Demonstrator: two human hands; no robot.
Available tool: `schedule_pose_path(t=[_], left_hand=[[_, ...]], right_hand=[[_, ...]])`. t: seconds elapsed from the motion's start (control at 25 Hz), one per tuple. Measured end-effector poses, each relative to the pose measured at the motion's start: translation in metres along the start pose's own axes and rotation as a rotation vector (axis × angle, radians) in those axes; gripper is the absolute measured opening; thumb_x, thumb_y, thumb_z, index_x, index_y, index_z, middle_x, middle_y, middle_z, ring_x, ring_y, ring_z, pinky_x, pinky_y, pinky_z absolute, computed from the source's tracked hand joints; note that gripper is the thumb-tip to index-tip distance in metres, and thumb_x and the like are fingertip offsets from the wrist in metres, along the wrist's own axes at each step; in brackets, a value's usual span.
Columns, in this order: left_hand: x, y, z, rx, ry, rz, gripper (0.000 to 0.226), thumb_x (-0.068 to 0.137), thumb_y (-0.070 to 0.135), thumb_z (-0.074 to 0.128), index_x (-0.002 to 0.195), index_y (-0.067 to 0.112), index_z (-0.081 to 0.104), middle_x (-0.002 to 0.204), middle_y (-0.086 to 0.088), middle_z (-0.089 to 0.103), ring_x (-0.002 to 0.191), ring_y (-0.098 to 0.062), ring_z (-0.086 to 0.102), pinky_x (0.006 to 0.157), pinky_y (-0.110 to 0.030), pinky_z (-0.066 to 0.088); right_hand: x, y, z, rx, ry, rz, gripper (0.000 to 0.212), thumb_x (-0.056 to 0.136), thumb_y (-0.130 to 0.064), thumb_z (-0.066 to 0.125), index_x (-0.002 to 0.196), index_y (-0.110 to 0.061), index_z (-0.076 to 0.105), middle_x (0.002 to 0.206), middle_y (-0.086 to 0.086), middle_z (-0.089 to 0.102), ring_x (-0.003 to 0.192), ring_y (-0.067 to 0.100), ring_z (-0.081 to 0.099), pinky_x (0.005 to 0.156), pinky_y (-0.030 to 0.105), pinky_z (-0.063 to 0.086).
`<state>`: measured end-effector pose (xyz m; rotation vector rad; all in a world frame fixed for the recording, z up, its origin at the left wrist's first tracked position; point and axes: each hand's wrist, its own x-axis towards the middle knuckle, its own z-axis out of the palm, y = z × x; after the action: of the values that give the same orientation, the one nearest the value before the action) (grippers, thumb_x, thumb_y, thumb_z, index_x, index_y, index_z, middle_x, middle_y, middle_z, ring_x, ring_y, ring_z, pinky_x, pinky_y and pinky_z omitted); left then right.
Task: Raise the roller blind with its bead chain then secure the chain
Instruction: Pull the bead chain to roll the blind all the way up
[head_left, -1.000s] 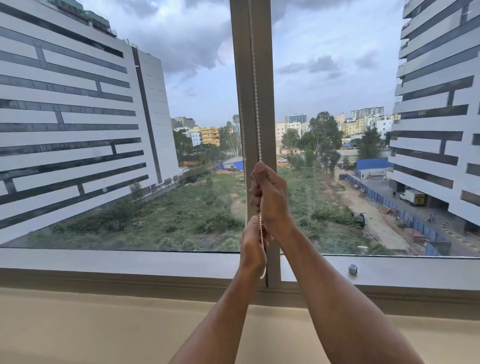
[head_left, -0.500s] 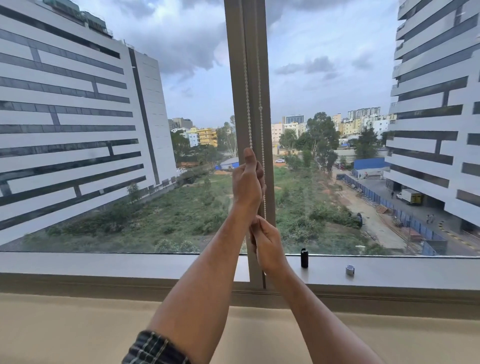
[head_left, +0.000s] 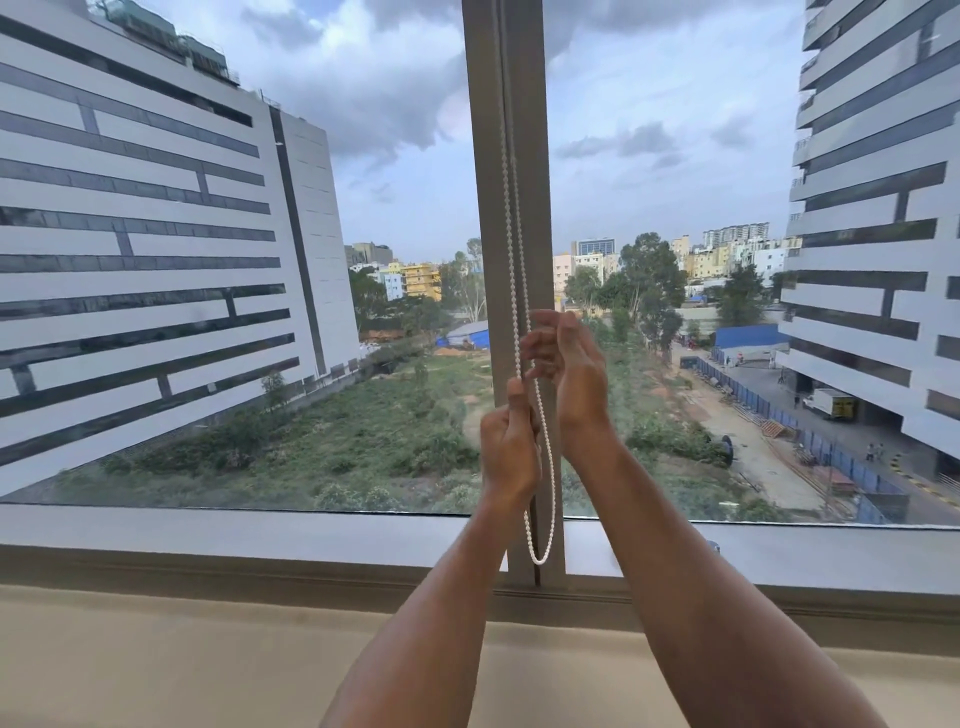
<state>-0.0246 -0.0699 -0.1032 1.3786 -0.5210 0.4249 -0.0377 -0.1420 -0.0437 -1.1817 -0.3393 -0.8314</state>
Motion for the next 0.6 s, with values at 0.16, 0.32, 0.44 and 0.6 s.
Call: schedule_pose_path(t=[0.16, 0.32, 0.44, 0.6], left_hand=[[-0.038, -0.038, 0.005, -0.128, -0.055, -0.104, 0.059, 0.1, 0.053, 0.039, 0.048, 0.026, 0.031, 0.044, 0.008, 0.024, 0.039, -0.008, 0.017, 0.045, -0.022, 0.014], [-0.044, -0.059, -0.001, -0.206, -0.115, -0.178, 0.059, 0.103, 0.05, 0.041, 0.053, 0.019, 0.039, 0.042, 0.006, 0.031, 0.034, -0.006, 0.024, 0.04, -0.02, 0.021], [-0.036, -0.066, -0.016, -0.043, -0.111, -0.148, 0.057, 0.103, 0.049, 0.031, 0.068, 0.016, 0.062, 0.063, -0.005, 0.06, 0.057, -0.018, 0.055, 0.058, -0.035, 0.043], [-0.003, -0.033, -0.026, -0.015, 0.036, -0.072, 0.053, 0.1, 0.047, 0.033, 0.077, 0.015, 0.068, 0.071, -0.007, 0.069, 0.069, -0.023, 0.065, 0.067, -0.041, 0.055]], right_hand=[[-0.003, -0.004, 0.02, -0.009, -0.23, 0.16, 0.048, 0.107, -0.047, 0.042, 0.078, -0.019, 0.069, 0.054, -0.005, 0.05, 0.041, 0.01, 0.038, 0.039, 0.021, 0.032], [-0.021, 0.015, 0.013, 0.043, -0.196, 0.111, 0.05, 0.096, -0.06, 0.051, 0.06, -0.025, 0.045, 0.048, -0.013, 0.037, 0.035, 0.004, 0.024, 0.035, 0.015, 0.023], [-0.031, 0.026, 0.004, 0.062, -0.199, 0.1, 0.048, 0.095, -0.058, 0.054, 0.061, -0.025, 0.045, 0.05, -0.012, 0.037, 0.037, 0.005, 0.026, 0.035, 0.016, 0.024], [-0.046, 0.048, -0.004, 0.056, -0.148, 0.093, 0.043, 0.105, -0.037, 0.048, 0.067, -0.018, 0.058, 0.049, -0.012, 0.045, 0.039, 0.003, 0.038, 0.036, 0.017, 0.032]])
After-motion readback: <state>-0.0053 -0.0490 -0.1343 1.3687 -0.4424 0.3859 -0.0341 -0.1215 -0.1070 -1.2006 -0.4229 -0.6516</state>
